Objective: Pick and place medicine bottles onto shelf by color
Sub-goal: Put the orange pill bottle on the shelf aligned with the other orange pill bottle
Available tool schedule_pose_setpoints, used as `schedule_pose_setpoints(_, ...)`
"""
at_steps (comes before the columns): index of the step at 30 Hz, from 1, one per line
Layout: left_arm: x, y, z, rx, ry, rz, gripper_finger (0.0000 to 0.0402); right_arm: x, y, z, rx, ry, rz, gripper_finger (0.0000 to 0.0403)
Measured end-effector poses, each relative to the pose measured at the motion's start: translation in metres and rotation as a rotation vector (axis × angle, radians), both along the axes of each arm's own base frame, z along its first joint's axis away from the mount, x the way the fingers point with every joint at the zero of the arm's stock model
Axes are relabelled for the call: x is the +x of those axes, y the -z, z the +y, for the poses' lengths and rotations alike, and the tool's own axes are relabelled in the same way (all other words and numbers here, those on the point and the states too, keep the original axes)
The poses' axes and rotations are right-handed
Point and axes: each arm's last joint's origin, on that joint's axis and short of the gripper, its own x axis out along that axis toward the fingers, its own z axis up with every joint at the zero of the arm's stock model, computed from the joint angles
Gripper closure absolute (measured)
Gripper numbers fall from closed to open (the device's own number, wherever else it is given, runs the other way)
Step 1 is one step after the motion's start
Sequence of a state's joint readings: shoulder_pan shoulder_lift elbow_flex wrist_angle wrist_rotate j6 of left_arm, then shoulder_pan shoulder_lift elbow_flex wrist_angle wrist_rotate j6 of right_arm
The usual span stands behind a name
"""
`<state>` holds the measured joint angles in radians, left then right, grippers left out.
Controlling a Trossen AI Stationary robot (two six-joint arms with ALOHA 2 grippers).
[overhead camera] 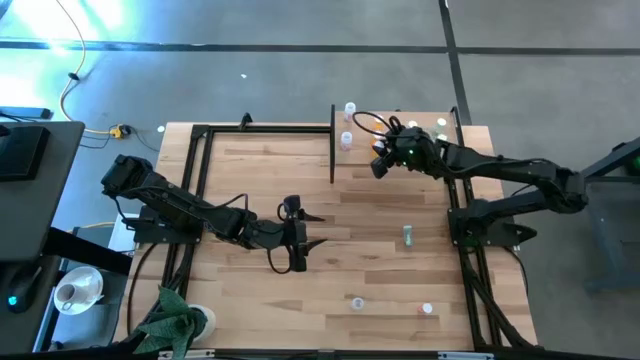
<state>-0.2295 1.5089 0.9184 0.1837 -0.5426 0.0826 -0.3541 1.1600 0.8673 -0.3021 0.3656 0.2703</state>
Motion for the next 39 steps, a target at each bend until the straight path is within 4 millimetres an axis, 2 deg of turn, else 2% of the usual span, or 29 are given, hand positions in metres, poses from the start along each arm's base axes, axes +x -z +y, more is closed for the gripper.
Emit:
schedule_pose_setpoints(6, 0.0000, 0.0000, 0.0000, 0.000, 0.000, 0.000, 0.0172, 0.0006, 0.0031, -0.0053, 0.005, 0.021, 0.011, 0.0299)
schedule_pose_setpoints(29, 0.0000, 0.0002, 0.0000, 0.000, 0.000, 0.000, 0.0172, 0.0007, 0.0038, -0.0041, 0.022, -0.022, 0.019, 0.0299)
schedule_pose_setpoints(39, 0.0000, 0.0002, 0.0000, 0.000, 0.000, 0.001, 0.0172, 0.0006, 0.0038, -0.0043, 0.011, -0.022, 0.027, 0.0254)
